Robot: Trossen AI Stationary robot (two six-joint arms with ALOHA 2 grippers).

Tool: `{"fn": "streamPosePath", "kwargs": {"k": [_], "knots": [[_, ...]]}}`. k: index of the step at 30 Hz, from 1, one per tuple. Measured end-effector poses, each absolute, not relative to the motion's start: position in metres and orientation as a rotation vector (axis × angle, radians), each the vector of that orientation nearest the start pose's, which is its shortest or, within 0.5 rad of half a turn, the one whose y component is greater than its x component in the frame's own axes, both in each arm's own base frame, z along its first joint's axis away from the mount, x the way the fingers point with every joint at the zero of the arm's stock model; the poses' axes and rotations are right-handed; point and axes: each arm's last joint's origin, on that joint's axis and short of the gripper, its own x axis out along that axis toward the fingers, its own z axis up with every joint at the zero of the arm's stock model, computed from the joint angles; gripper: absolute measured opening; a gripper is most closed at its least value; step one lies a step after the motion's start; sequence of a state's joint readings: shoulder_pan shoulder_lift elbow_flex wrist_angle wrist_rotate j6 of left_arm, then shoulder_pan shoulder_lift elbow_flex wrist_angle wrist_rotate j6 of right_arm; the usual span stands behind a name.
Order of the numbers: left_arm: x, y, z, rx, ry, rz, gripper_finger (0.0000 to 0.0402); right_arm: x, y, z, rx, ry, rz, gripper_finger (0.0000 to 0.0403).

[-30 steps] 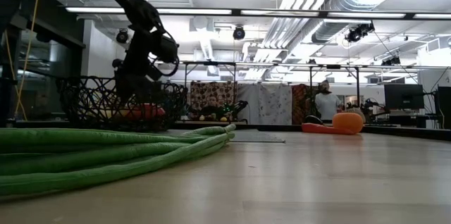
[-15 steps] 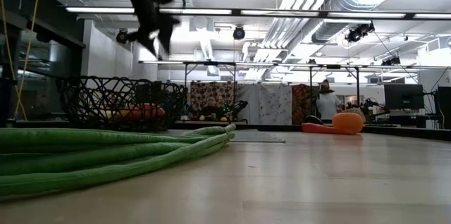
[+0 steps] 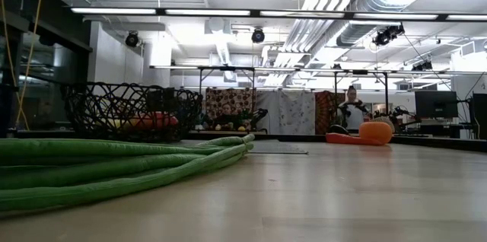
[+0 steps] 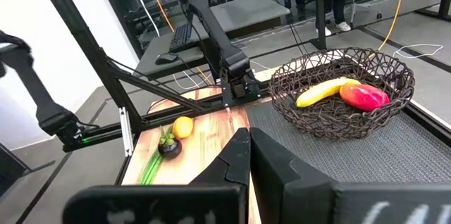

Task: Build produce basket
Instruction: Put the red chili pepper into the black basket

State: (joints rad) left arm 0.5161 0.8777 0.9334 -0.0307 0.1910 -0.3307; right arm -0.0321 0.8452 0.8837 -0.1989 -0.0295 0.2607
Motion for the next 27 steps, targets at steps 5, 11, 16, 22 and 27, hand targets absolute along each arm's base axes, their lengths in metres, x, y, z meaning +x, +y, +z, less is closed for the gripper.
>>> {"fn": "streamPosePath", "kwargs": {"k": [5,11,16,22,27], "knots": [[0.166,0.05,0.348,-0.295,-0.132,0.265,0.0246,0.183,-0.005,0.355,0.265,0.159,-0.024,0.0],[0.167,0.03,0.333,-0.176,-0.09,0.281,0.0246,0.183,-0.006,0.355,0.264,0.156,-0.044,0.0],[0.169,0.024,0.334,-0.085,-0.084,0.256,0.0246,0.183,-0.006,0.355,0.262,0.153,-0.063,0.0],[0.169,0.024,0.334,-0.099,-0.087,0.256,0.0246,0.183,-0.006,0.355,0.268,0.153,-0.064,0.0],[0.17,0.024,0.334,-0.133,-0.085,0.254,0.0243,0.183,-0.006,0.355,0.291,0.152,-0.066,0.0]]}}
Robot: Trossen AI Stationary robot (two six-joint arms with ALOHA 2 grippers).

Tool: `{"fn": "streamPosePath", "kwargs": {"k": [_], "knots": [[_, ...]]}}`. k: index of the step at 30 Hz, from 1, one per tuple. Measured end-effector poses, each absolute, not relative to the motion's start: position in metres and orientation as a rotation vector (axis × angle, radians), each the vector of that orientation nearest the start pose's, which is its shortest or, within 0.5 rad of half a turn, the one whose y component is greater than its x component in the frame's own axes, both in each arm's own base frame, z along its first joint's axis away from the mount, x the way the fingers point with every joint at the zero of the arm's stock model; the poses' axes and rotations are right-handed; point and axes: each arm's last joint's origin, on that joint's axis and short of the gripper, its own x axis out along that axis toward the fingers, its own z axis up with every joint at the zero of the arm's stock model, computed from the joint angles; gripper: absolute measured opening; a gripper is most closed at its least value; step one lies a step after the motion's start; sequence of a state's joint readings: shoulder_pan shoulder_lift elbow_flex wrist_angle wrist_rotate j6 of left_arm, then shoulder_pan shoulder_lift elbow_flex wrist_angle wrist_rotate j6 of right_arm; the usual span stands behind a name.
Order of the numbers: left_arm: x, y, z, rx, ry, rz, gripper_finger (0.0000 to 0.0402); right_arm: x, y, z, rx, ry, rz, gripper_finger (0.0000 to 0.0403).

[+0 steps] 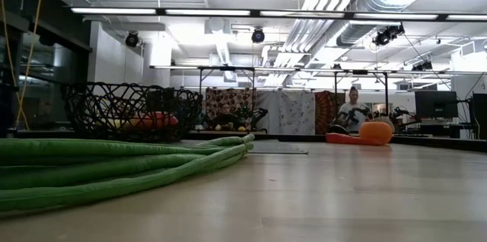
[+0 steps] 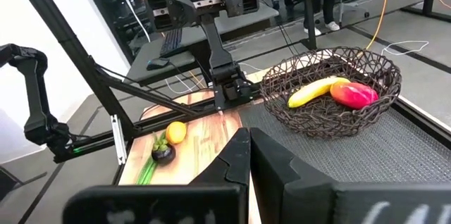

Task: Build produce basket
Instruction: Put the red chili pepper into the black basket

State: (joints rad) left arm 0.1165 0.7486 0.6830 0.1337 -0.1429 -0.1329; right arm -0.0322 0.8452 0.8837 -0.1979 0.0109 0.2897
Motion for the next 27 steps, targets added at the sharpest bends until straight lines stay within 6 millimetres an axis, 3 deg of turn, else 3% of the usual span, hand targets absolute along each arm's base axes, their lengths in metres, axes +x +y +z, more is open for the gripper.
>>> {"fn": "streamPosePath", "kwargs": {"k": [5,12,20,23,27], "knots": [[0.169,0.024,0.333,-0.09,-0.079,0.256,0.019,0.183,-0.006,0.355,0.291,0.152,-0.066,0.0],[0.168,0.024,0.331,-0.047,-0.044,0.251,0.0019,0.183,-0.006,0.355,0.289,0.152,-0.066,0.0],[0.165,0.024,0.328,-0.057,-0.002,0.261,0.0003,0.183,-0.006,0.355,0.29,0.152,-0.07,0.0],[0.165,0.024,0.328,-0.059,-0.002,0.261,0.0002,0.182,-0.011,0.355,0.337,0.139,-0.143,0.0002],[0.165,0.024,0.327,-0.074,0.004,0.264,0.0001,0.18,-0.026,0.351,0.385,0.154,-0.257,0.0037]]}}
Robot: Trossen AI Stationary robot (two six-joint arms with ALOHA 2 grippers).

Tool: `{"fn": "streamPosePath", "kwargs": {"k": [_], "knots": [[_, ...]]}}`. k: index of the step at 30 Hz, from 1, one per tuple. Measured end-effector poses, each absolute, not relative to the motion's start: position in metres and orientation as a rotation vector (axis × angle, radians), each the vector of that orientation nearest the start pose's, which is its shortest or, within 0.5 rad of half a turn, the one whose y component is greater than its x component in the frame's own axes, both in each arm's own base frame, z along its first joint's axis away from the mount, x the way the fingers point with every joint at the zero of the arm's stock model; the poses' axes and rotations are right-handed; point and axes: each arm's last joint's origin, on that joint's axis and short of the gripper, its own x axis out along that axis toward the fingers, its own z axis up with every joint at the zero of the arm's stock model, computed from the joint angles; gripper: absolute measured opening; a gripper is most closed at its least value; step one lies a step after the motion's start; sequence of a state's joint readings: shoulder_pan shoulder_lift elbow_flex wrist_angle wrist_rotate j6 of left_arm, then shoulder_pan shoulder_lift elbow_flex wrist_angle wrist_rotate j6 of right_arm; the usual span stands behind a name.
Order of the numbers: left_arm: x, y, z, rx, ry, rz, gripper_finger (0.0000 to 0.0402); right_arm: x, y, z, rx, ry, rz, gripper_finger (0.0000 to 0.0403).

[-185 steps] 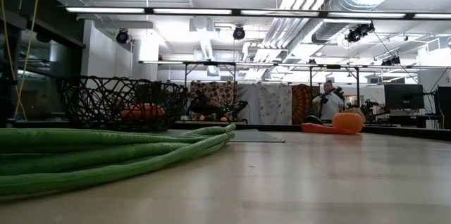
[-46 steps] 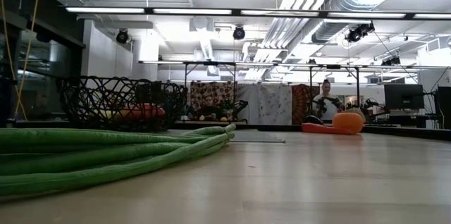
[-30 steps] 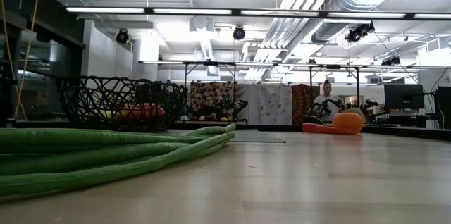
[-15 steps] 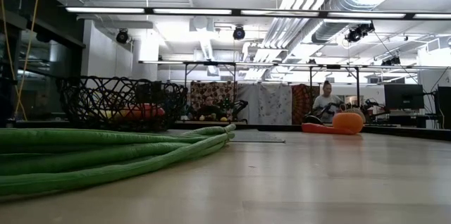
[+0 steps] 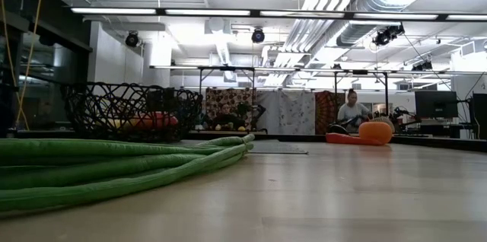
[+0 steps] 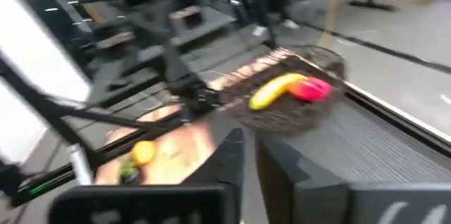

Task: Build produce basket
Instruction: Put the red chili pepper into the black basket

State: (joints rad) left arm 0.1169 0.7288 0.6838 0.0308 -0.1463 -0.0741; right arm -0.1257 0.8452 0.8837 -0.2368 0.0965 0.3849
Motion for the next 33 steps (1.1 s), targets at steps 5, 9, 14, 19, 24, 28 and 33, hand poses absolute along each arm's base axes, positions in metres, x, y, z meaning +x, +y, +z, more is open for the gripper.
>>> {"fn": "streamPosePath", "kwargs": {"k": [5,9,14,19,24,28,33], "knots": [[0.165,0.024,0.326,-0.078,0.008,0.27,0.0,0.177,-0.055,0.333,0.468,0.286,-0.449,0.0145],[0.165,0.024,0.326,-0.099,0.005,0.28,0.0,0.181,-0.083,0.311,0.523,0.43,-0.578,0.024],[0.165,0.024,0.326,-0.11,0.003,0.287,0.0,0.18,-0.134,0.276,0.621,0.698,-0.812,0.0306],[0.165,0.025,0.326,-0.127,0.0,0.293,0.0,0.183,-0.186,0.248,0.631,0.925,-0.954,0.0314],[0.165,0.025,0.326,-0.126,-0.001,0.313,0.0,0.197,-0.223,0.223,0.617,1.051,-0.979,0.0314],[0.165,0.025,0.326,-0.126,-0.002,0.328,0.0,0.21,-0.244,0.203,0.593,1.136,-0.986,0.0314],[0.165,0.026,0.326,-0.125,-0.004,0.358,0.0,0.219,-0.268,0.18,0.613,1.197,-1.001,0.0314]]}}
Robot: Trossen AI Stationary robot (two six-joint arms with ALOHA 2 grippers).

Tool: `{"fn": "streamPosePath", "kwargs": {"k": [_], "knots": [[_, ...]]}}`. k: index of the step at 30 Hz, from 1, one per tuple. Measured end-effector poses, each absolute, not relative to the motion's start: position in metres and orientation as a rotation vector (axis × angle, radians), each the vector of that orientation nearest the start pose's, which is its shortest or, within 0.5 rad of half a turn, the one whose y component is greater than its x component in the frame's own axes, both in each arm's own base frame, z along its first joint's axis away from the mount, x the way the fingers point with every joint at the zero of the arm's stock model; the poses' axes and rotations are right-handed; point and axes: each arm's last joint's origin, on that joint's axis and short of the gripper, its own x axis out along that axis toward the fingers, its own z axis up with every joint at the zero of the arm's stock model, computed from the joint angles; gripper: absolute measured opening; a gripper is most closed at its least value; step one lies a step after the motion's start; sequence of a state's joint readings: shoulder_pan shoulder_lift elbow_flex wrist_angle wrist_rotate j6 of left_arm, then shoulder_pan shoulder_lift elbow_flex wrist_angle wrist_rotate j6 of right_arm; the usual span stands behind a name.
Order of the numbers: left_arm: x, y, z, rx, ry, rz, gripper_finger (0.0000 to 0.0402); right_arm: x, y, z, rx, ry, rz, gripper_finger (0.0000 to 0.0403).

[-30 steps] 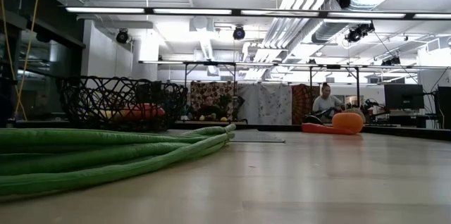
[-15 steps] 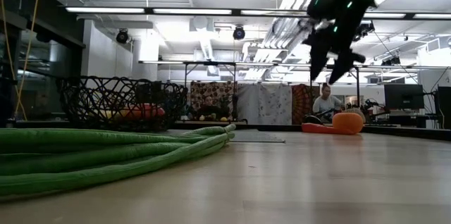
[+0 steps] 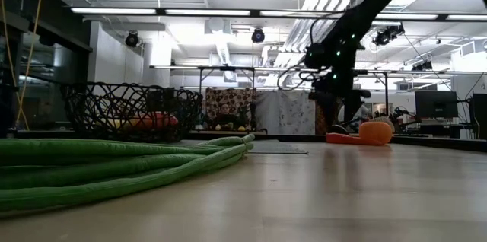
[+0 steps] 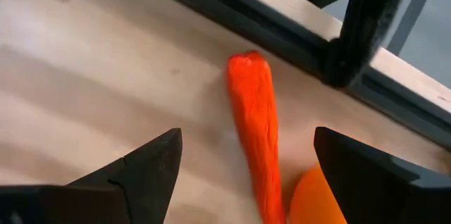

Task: Build produce basket
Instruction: Put the red chili pepper into the black basket

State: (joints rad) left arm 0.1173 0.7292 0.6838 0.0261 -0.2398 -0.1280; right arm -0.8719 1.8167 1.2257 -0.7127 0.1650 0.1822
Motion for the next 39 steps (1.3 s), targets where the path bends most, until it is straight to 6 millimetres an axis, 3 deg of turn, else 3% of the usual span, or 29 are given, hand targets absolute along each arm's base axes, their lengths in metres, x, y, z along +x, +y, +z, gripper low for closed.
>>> {"fn": "streamPosePath", "kwargs": {"k": [8,20,33,39], "knots": [[0.164,0.027,0.326,-0.125,-0.004,0.369,0.0,0.226,-0.29,0.155,0.662,1.288,-0.995,0.0314],[0.164,0.027,0.326,-0.124,0.002,0.392,0.0,0.229,-0.293,0.139,0.707,1.331,-0.954,0.0306],[0.164,0.027,0.326,-0.126,0.001,0.392,0.0,0.227,-0.293,0.137,0.777,1.313,-0.945,0.0146],[0.164,0.027,0.326,-0.125,0.002,0.392,0.0,0.227,-0.293,0.137,0.787,1.307,-0.931,0.0095]]}}
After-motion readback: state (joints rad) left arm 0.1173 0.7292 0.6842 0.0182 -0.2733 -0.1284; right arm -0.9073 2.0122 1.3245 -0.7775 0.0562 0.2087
